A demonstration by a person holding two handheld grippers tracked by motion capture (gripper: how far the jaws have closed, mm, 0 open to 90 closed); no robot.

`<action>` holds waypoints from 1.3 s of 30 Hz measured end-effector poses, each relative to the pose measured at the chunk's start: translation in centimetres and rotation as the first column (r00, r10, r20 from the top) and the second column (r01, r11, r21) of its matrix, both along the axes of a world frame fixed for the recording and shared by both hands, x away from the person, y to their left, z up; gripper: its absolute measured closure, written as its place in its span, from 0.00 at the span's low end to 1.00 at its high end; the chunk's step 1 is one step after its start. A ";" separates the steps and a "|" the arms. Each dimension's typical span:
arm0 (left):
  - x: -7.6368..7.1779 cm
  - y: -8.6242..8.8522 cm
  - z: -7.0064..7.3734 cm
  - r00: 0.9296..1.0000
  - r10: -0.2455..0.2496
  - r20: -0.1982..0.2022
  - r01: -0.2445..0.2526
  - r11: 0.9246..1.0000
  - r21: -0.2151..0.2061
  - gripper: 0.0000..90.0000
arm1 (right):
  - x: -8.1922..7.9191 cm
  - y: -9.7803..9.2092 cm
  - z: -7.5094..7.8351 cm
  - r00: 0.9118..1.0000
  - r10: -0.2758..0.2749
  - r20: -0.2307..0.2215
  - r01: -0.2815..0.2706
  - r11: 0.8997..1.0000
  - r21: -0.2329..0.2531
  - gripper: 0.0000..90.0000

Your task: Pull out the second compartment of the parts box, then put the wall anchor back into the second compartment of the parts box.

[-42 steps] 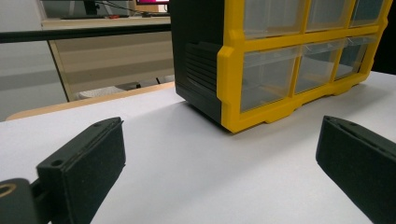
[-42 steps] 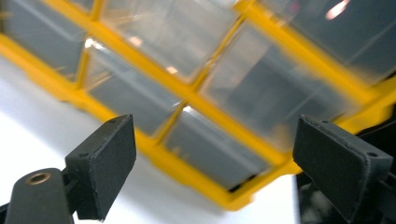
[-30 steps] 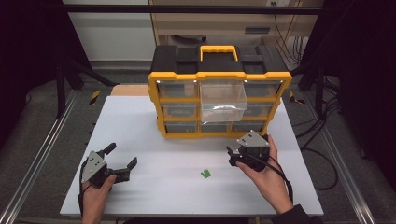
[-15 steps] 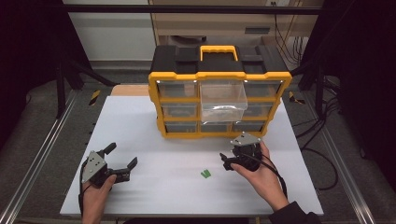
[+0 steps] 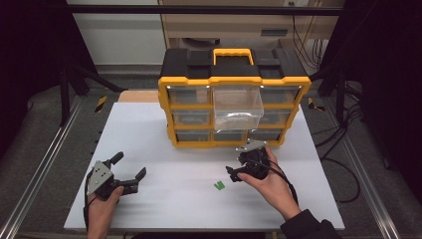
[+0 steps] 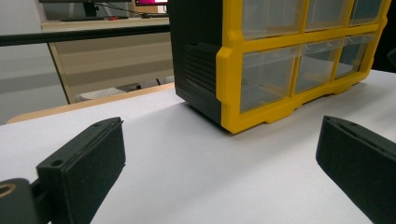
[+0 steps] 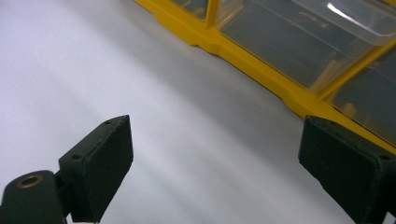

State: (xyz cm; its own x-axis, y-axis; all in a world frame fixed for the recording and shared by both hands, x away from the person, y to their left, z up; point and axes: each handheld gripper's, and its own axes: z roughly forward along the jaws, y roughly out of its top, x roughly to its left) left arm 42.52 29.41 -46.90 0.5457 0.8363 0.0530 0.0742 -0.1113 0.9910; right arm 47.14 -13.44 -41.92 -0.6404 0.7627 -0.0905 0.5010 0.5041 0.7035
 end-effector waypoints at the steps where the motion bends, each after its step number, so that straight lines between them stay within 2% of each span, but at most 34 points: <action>1: 0.0 0.0 0.0 1.000 0.000 -0.001 0.000 1.000 0.000 0.01 | 0.0 0.2 -0.1 1.000 0.001 -0.008 0.000 1.000 0.007 0.11; 5: 0.0 0.0 0.0 1.000 0.002 0.001 -0.002 1.000 0.001 0.01 | 0.1 0.5 -0.2 1.000 -0.001 -0.009 0.001 1.000 0.009 0.11; 12: -0.1 0.1 0.1 1.000 0.002 0.002 -0.002 1.000 0.004 0.01 | 0.2 1.4 -0.5 0.999 0.027 -0.041 -0.027 1.000 0.001 0.10; 14: 0.0 0.1 0.0 1.000 0.001 0.001 -0.001 1.000 0.005 0.01 | 0.2 1.9 -0.6 0.997 0.038 -0.066 -0.037 0.999 0.015 0.12; 16: -0.1 0.1 0.1 1.000 0.001 0.002 -0.001 1.000 0.005 0.01 | 0.2 2.0 -0.7 0.997 0.042 -0.066 -0.042 0.999 0.009 0.12; 17: -0.1 0.1 0.1 1.000 0.001 0.002 -0.001 1.000 0.004 0.01 | 0.2 2.2 -0.7 0.996 0.049 -0.075 -0.047 0.999 0.021 0.13; 18: -0.1 0.1 0.1 1.000 0.002 0.002 -0.002 1.000 0.004 0.01 | 0.1 2.4 -0.7 0.995 0.033 -0.089 -0.031 0.999 0.022 0.14; 19: -0.1 0.1 0.1 1.000 0.002 0.002 -0.003 1.000 0.004 0.01 | 0.0 2.6 -0.9 0.994 0.053 -0.092 -0.051 0.998 0.022 0.15; 21: -0.1 0.1 0.1 1.000 0.003 0.003 -0.003 1.000 0.003 0.01 | 0.0 2.7 -1.0 0.994 0.055 -0.092 -0.054 0.998 0.018 0.16; 25: -0.1 0.1 0.1 1.000 0.003 0.003 -0.003 1.000 0.003 0.01 | -0.1 3.2 -1.2 0.994 0.059 -0.089 -0.058 0.998 0.015 0.25; 29: 0.0 0.1 0.1 1.000 0.002 0.002 -0.002 1.000 0.002 0.01 | -0.3 3.5 -1.3 0.991 0.066 -0.114 -0.064 0.998 0.026 0.34; 31: -0.1 0.1 0.1 1.000 0.001 0.003 -0.001 1.000 0.003 0.01 | -0.3 3.6 -1.5 0.989 0.087 -0.120 -0.085 0.996 0.018 0.39; 32: -0.1 0.1 0.1 1.000 0.001 0.003 -0.001 1.000 0.003 0.01 | -0.3 3.6 -1.5 0.989 0.087 -0.120 -0.085 0.996 0.018 0.39; 33: -0.1 0.1 0.1 1.000 0.001 0.003 -0.001 1.000 0.003 0.01 | -0.5 3.7 -1.7 0.988 0.074 -0.139 -0.070 0.997 0.029 0.43; 39: -0.1 0.1 0.1 1.000 0.002 0.003 -0.002 1.000 0.001 0.01 | -0.7 3.8 -2.4 0.986 0.076 -0.150 -0.074 0.997 0.017 0.53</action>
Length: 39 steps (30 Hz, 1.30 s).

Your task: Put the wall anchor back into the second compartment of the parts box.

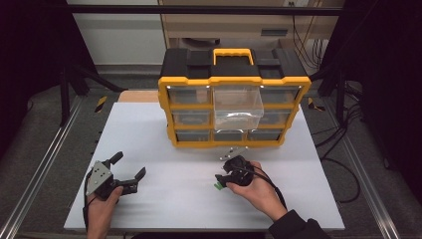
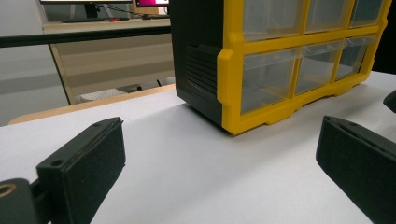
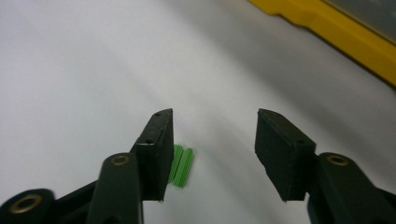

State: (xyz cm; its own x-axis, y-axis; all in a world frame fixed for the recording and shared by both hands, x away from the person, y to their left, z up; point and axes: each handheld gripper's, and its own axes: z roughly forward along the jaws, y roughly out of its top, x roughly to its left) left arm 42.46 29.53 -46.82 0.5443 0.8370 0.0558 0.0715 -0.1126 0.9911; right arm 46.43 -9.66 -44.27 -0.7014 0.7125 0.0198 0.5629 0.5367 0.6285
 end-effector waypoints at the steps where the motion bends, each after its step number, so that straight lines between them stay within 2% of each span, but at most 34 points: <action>1: 0.0 0.0 0.0 1.000 0.000 0.000 0.000 1.000 0.000 0.01 | 0.0 -0.1 -0.1 1.000 0.006 0.004 -0.006 1.000 -0.008 0.55; 2: 0.0 0.0 0.0 1.000 0.000 0.000 0.000 1.000 0.000 0.01 | -0.2 -0.1 -0.2 1.000 0.004 0.000 -0.004 1.000 -0.019 0.58; 3: 0.0 0.0 0.0 1.000 0.000 0.000 0.000 1.000 0.000 0.01 | -0.3 0.0 -0.4 1.000 0.010 -0.009 -0.010 1.000 0.002 0.60; 4: 0.0 0.0 0.0 1.000 0.000 0.000 0.000 1.000 0.000 0.01 | -0.4 -0.1 -0.4 1.000 0.001 -0.019 -0.001 1.000 -0.011 0.62; 7: 0.0 0.0 0.0 1.000 0.000 0.001 0.000 1.000 -0.001 0.01 | -0.7 -0.1 -0.7 0.999 -0.007 -0.032 0.007 1.000 -0.008 0.66; 8: 0.0 0.0 0.0 1.000 0.000 0.000 0.000 1.000 -0.001 0.01 | -0.7 -0.2 -0.8 1.000 0.006 -0.026 -0.006 1.000 -0.024 0.67; 10: 0.0 0.0 0.0 1.000 -0.001 0.000 0.001 1.000 0.000 0.01 | -0.9 -0.1 -1.0 0.999 -0.011 -0.035 0.010 1.000 -0.021 0.68; 11: 0.0 0.0 0.0 1.000 -0.001 0.000 0.001 1.000 0.000 0.01 | -1.0 -0.1 -1.0 0.998 -0.011 -0.056 0.010 1.000 -0.008 0.70; 13: 0.0 0.0 0.0 1.000 -0.001 0.000 0.001 1.000 0.000 0.01 | -1.0 0.0 -1.2 0.998 -0.029 -0.056 0.027 0.999 -0.022 0.72; 15: 0.0 0.0 0.0 1.000 0.000 0.000 0.000 1.000 0.000 0.01 | -1.0 -0.1 -1.3 0.998 -0.009 -0.057 0.007 0.999 -0.034 0.74; 17: 0.0 0.0 0.0 1.000 0.000 0.001 0.000 1.000 -0.001 0.01 | -1.2 0.1 -1.3 0.997 -0.035 -0.075 0.034 0.999 -0.020 0.76; 20: 0.0 0.0 0.0 1.000 0.000 0.000 0.000 1.000 0.000 0.01 | -1.1 0.1 -1.4 0.997 -0.017 -0.069 0.016 1.000 -0.023 0.78; 25: 0.0 0.0 0.0 1.000 0.000 0.001 0.000 1.000 -0.001 0.01 | -1.1 0.1 -1.6 0.998 0.006 -0.064 -0.009 0.999 -0.037 0.81; 29: 0.0 0.0 0.0 1.000 -0.001 0.000 0.001 1.000 0.000 0.01 | -1.1 0.1 -1.6 0.997 -0.009 -0.080 0.006 0.999 -0.034 0.80; 35: 0.0 0.0 0.0 1.000 -0.001 0.000 0.001 1.000 0.000 0.01 | -1.1 0.1 -1.7 0.997 -0.002 -0.080 -0.001 0.999 -0.037 0.82; 39: 0.0 0.0 0.0 1.000 0.000 0.001 0.000 1.000 -0.001 0.01 | -1.1 0.1 -1.6 0.996 -0.025 -0.082 0.022 0.999 -0.040 0.82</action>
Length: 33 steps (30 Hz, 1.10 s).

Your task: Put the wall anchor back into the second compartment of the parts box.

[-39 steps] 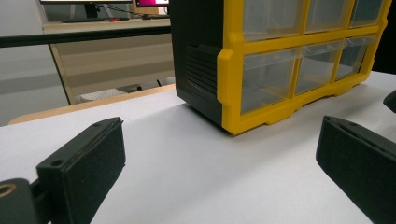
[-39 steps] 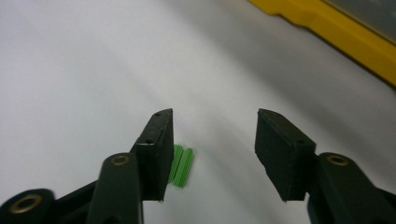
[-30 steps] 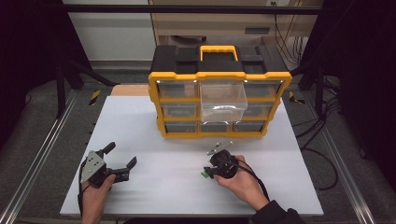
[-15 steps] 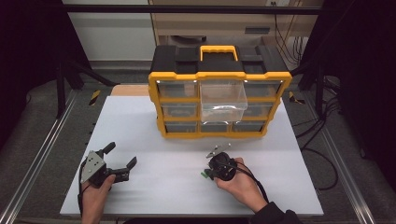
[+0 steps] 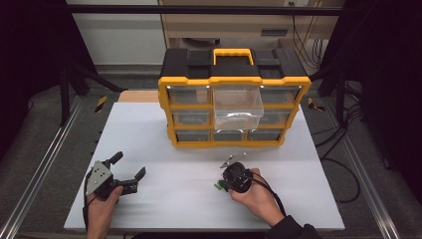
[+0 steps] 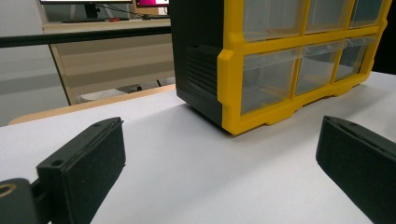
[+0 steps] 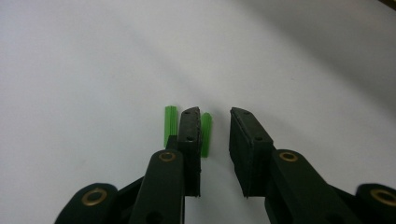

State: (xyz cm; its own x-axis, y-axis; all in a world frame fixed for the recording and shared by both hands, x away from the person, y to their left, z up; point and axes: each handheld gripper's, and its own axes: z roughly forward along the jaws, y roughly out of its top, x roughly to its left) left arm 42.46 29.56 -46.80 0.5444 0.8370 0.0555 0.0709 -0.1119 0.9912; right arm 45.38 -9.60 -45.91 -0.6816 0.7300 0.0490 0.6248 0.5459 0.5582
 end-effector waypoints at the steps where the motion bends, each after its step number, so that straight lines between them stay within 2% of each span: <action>1: 0.0 0.0 0.0 1.000 0.000 0.000 0.000 1.000 0.000 0.01 | 0.0 0.0 0.0 1.000 -0.002 0.000 0.002 1.000 -0.001 0.82; 4: 0.0 0.0 0.0 1.000 -0.001 0.000 0.001 1.000 0.001 0.01 | 0.0 0.1 -0.1 1.000 0.005 -0.007 -0.005 1.000 0.012 0.83; 8: 0.0 0.0 0.0 1.000 -0.002 0.000 0.002 1.000 0.000 0.01 | -0.1 0.2 -0.2 1.000 0.009 -0.004 -0.009 1.000 0.002 0.83; 14: 0.0 0.0 0.0 1.000 -0.002 0.000 0.002 1.000 0.000 0.01 | 0.0 0.2 -0.3 1.000 0.021 -0.006 -0.021 1.000 0.007 0.90; 15: 0.0 0.0 0.0 1.000 -0.002 0.000 0.002 1.000 0.000 0.01 | 0.1 0.0 -0.3 0.999 0.035 -0.001 -0.035 0.999 -0.005 0.91; 24: 0.0 0.0 0.0 1.000 -0.002 -0.001 0.002 1.000 -0.001 0.01 | 0.1 0.0 -0.3 0.999 0.040 -0.014 -0.039 0.999 0.014 0.94; 26: 0.0 0.0 0.0 1.000 -0.002 -0.001 0.002 1.000 -0.001 0.01 | 0.1 0.1 -0.3 1.000 0.016 -0.015 -0.016 1.000 0.012 0.94; 28: 0.0 0.0 0.0 1.000 -0.002 -0.001 0.002 1.000 -0.001 0.01 | 0.1 0.0 -0.3 1.000 0.021 -0.020 -0.020 1.000 0.016 0.94; 31: 0.0 0.0 0.0 1.000 -0.001 0.000 0.001 1.000 -0.004 0.01 | 0.2 -0.2 -0.2 0.999 0.034 -0.010 -0.034 0.999 0.018 0.94; 32: 0.0 0.0 0.0 1.000 -0.001 0.000 0.001 1.000 -0.005 0.01 | 0.2 -0.3 -0.2 1.000 0.030 -0.007 -0.030 0.999 0.013 0.94; 33: 0.0 0.0 0.0 1.000 -0.001 0.000 0.001 1.000 -0.005 0.01 | 0.2 -0.5 -0.1 1.000 0.017 -0.007 -0.017 0.999 0.028 0.94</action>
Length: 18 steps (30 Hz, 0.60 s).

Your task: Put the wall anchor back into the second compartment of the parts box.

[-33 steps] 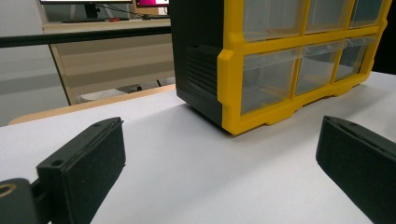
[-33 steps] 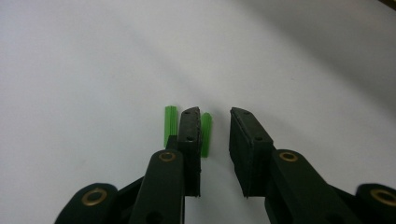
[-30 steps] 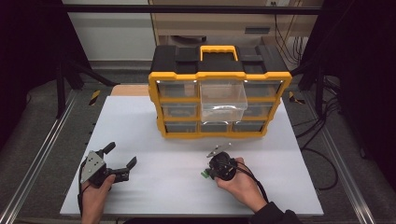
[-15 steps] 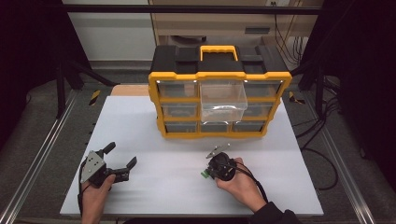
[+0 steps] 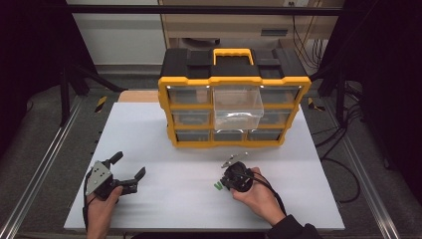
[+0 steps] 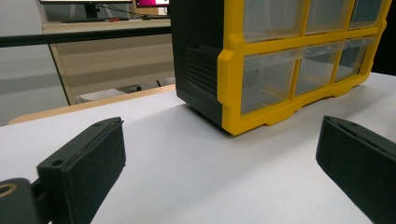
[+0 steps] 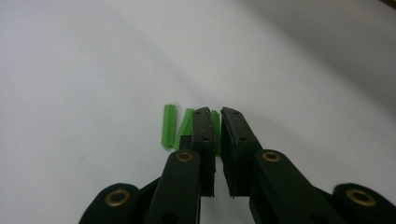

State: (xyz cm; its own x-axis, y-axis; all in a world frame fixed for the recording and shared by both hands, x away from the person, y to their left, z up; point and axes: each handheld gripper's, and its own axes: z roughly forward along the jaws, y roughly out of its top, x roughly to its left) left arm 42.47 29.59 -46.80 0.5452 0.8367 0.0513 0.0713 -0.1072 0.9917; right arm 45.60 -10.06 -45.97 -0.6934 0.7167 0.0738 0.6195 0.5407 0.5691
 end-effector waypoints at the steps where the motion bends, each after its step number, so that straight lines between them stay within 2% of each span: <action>1: 0.0 0.0 0.0 1.000 0.000 0.000 0.000 1.000 -0.001 0.01 | 0.1 -0.2 0.1 1.000 0.001 0.006 -0.001 1.000 0.002 0.94; 5: 0.0 0.0 0.0 1.000 -0.004 0.000 0.004 1.000 -0.004 0.01 | 0.3 -1.3 0.3 0.999 -0.023 0.024 0.022 0.999 0.034 0.94; 6: 0.0 0.0 0.0 1.000 -0.004 0.001 0.004 1.000 -0.004 0.01 | 0.4 -1.9 0.6 0.998 -0.048 0.029 0.046 0.998 0.046 0.94; 7: 0.0 0.0 0.0 1.000 -0.004 0.001 0.004 1.000 -0.004 0.01 | 0.4 -1.9 0.6 0.998 -0.048 0.029 0.046 0.998 0.046 0.94; 9: 0.0 0.0 0.0 1.000 -0.003 0.000 0.003 1.000 -0.004 0.01 | 0.4 -2.7 0.8 0.998 -0.050 0.042 0.046 0.995 0.089 0.94; 11: 0.0 0.0 0.0 1.000 -0.001 0.001 0.001 1.000 -0.004 0.01 | 0.5 -3.6 1.0 0.996 -0.032 0.080 0.023 0.994 0.109 0.94; 12: 0.0 0.0 0.0 1.000 -0.001 0.001 0.001 1.000 -0.004 0.01 | 0.3 -3.8 1.2 0.996 -0.062 0.069 0.053 0.990 0.128 0.94; 13: 0.0 0.0 0.0 1.000 0.000 0.001 0.000 1.000 -0.003 0.01 | 0.5 -4.3 1.2 0.994 -0.050 0.096 0.037 0.990 0.134 0.94; 18: 0.0 0.0 0.0 1.000 0.005 0.001 -0.005 1.000 -0.001 0.01 | 0.5 -6.1 1.8 0.990 -0.092 0.109 0.073 0.983 0.169 0.94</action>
State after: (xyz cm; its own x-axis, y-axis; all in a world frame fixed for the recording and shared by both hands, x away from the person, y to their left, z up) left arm 42.48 29.59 -46.81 0.5408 0.8396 0.0511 0.0709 -0.1060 0.9918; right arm 46.07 -16.16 -44.19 -0.6433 0.7564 0.1180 0.5829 0.3841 0.7160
